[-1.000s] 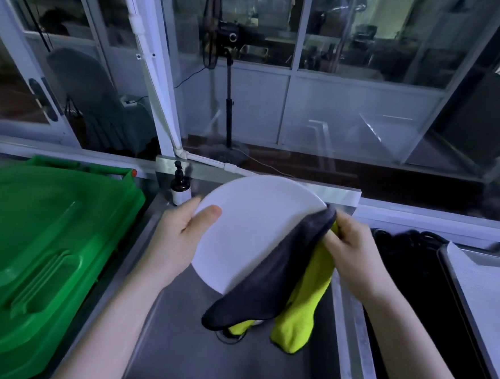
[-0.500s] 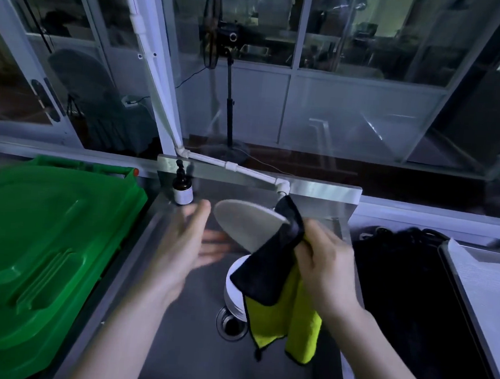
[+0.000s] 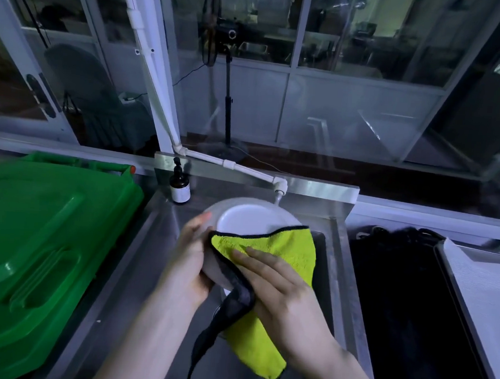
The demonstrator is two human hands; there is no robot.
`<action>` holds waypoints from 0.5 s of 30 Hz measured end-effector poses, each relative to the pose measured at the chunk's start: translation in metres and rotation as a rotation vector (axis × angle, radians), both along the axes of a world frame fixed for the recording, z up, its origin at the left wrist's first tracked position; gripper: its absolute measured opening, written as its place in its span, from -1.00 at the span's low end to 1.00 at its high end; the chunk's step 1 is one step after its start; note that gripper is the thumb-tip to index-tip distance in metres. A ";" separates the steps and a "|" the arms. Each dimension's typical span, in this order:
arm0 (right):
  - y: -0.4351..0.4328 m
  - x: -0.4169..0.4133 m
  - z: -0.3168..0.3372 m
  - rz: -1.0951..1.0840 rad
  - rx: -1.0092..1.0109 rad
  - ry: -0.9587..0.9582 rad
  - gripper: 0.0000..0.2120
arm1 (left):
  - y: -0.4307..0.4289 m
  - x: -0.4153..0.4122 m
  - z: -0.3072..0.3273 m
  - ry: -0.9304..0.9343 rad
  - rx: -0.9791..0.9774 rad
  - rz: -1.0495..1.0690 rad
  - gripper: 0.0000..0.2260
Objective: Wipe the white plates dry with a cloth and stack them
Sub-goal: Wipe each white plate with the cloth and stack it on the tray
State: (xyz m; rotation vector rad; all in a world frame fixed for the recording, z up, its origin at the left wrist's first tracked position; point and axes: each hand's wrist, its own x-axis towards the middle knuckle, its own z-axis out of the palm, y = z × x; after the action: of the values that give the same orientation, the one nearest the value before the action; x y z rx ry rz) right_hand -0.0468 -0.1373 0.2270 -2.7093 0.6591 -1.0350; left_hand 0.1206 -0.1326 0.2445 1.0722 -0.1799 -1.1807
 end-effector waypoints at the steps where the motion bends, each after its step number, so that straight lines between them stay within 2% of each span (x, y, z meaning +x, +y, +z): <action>1: 0.000 0.001 0.002 -0.036 0.019 -0.034 -0.68 | 0.001 0.000 -0.001 -0.024 -0.055 0.021 -0.82; 6: 0.001 0.003 0.003 -0.275 0.057 -0.147 -0.60 | 0.007 0.012 -0.003 -0.193 -0.322 0.060 -0.59; 9: 0.005 0.016 0.007 -0.147 0.012 -0.054 -0.55 | 0.011 0.011 0.003 -0.225 -0.385 0.019 -0.57; 11: -0.006 0.029 0.019 -0.074 0.060 0.026 -0.50 | 0.012 0.002 0.004 -0.227 -0.407 -0.044 -0.60; 15: -0.044 0.041 0.042 -0.177 0.188 0.129 -0.48 | 0.015 -0.005 0.005 -0.251 -0.392 -0.014 -0.58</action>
State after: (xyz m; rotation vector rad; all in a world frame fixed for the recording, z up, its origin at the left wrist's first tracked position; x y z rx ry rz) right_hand -0.0057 -0.1817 0.2686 -2.6060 0.9807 -0.7926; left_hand 0.1151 -0.1178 0.2495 0.8666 -0.5909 -0.9688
